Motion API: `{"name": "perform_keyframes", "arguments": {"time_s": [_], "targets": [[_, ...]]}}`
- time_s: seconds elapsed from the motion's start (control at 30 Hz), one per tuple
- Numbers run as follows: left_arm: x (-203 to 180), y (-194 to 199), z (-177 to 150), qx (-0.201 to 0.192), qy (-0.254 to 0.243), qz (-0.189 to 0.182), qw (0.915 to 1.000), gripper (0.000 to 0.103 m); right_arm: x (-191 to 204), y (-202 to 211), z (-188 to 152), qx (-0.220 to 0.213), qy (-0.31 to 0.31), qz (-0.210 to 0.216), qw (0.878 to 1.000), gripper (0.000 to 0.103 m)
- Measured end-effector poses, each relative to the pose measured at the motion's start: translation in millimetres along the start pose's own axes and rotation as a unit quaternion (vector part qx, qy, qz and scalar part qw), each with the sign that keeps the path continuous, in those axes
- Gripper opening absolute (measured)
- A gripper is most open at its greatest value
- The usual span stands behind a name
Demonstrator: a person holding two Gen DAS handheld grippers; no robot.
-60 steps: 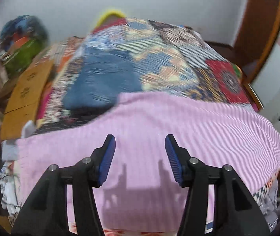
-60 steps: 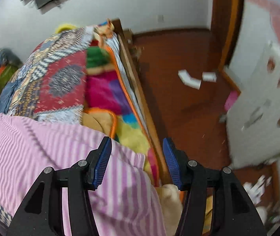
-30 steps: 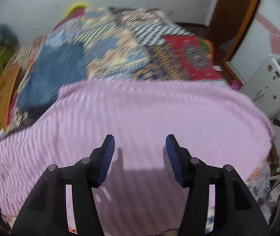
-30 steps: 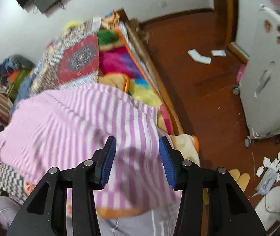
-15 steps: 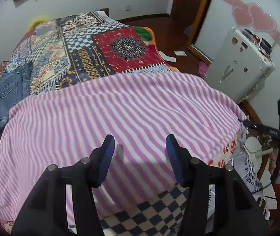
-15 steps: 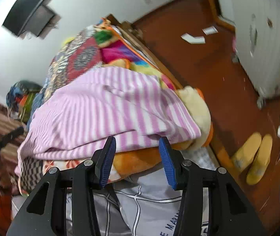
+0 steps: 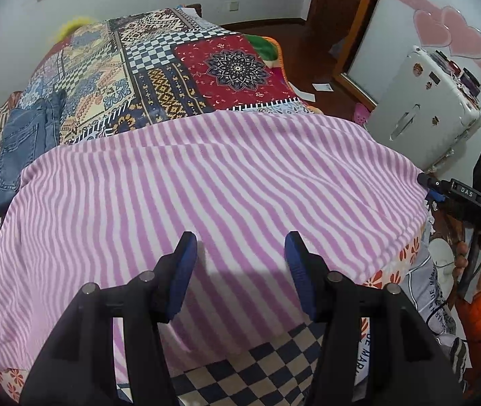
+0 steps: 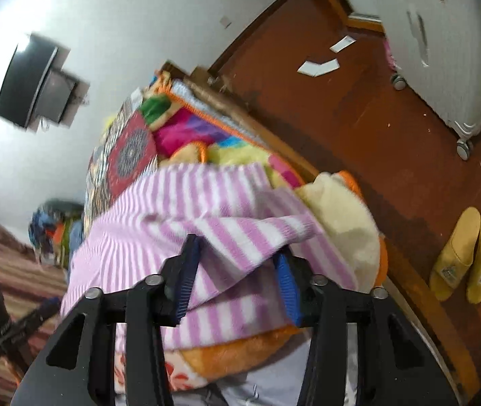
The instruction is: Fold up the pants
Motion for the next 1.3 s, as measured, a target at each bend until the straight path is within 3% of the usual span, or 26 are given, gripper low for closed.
{"name": "perform_keyframes", "arguments": {"time_s": [0.17,0.3,0.47,0.7,0.83,0.97,1.07,1.17,1.23,1.27,1.3], "targets": [[0,1,2,-0.002,-0.004,0.002,1.0,0.054,10,16,8,-0.027,0.02,0.009,0.999,0.007],[0,7,5,-0.012,-0.008,0.004,0.9999,0.054,30,47,28,-0.079,0.056,0.005,0.995,0.005],[1,15,8,-0.022,-0.006,0.005,0.9997,0.054,37,84,48,-0.123,0.057,0.009,0.991,0.005],[4,19,5,-0.028,-0.004,0.003,0.9996,0.054,16,66,16,-0.074,0.068,-0.038,0.994,0.005],[3,19,5,-0.026,-0.007,-0.001,0.9996,0.054,-9,47,-13,-0.023,0.03,-0.039,0.999,0.005],[-4,17,8,-0.026,-0.02,-0.012,0.9994,0.054,-25,42,-26,-0.004,0.018,-0.063,0.998,0.005],[-14,10,14,-0.023,-0.035,-0.029,0.9987,0.054,-39,40,-21,0.0,0.023,-0.105,0.994,0.005],[-26,-6,20,-0.011,-0.047,-0.044,0.9979,0.054,-34,44,-3,-0.015,0.077,-0.151,0.985,0.009],[-32,-16,25,-0.004,-0.053,-0.051,0.9973,0.054,-18,47,13,-0.025,0.096,-0.122,0.987,0.009],[-36,-21,28,-0.003,-0.056,-0.05,0.9972,0.054,-7,44,24,-0.021,0.107,-0.104,0.989,0.014],[-40,-27,31,-0.001,-0.061,-0.051,0.9969,0.054,5,39,34,-0.018,0.124,-0.091,0.988,0.026]]}}
Point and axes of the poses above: each gripper's, at about its wrist camera, not at the fingertips, and y roughly against the way its jaws point, x to its left, z to its top, the point moved 7 cm from there along -y, roughly the way its jaws point, and after that the axes turned 11 degrees about -z, right-handed, at the moved point
